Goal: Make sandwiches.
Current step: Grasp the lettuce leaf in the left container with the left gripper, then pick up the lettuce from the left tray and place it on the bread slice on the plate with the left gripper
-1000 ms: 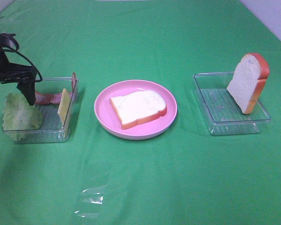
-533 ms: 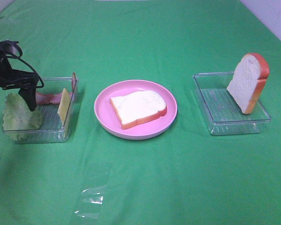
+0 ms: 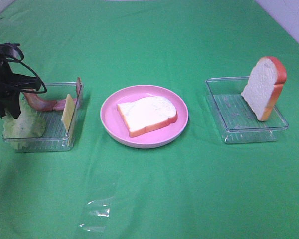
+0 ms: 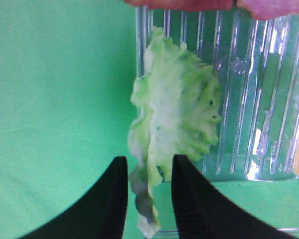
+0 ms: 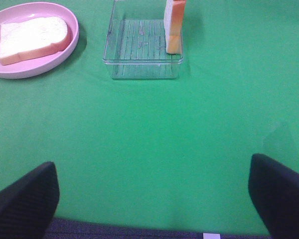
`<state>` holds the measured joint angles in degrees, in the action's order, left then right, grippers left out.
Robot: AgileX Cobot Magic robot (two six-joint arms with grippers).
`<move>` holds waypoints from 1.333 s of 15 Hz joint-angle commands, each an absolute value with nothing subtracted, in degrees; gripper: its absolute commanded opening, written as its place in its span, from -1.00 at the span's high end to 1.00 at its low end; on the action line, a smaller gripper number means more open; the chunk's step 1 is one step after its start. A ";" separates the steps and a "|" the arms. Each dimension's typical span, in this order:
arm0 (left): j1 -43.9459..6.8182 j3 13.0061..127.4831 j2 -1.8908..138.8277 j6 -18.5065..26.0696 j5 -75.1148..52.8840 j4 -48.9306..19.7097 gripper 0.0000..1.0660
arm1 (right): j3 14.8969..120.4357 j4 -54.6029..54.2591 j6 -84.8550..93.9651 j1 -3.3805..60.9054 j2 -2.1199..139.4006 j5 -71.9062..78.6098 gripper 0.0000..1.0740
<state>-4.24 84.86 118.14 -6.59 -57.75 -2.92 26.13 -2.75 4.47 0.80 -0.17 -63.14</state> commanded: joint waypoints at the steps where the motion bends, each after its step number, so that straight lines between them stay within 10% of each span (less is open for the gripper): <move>1: -4.53 85.03 118.37 -6.70 -56.78 -2.69 0.76 | 25.95 -2.92 4.70 0.74 -2.01 -62.91 -0.84; 3: -4.53 85.03 118.37 -6.70 -56.72 -2.69 1.00 | 25.95 -2.92 4.70 0.74 -2.01 -62.91 -0.84; 20: -4.93 105.20 115.05 -8.82 -72.48 -13.75 1.00 | 25.95 -2.92 4.64 0.74 -2.01 -62.91 -0.84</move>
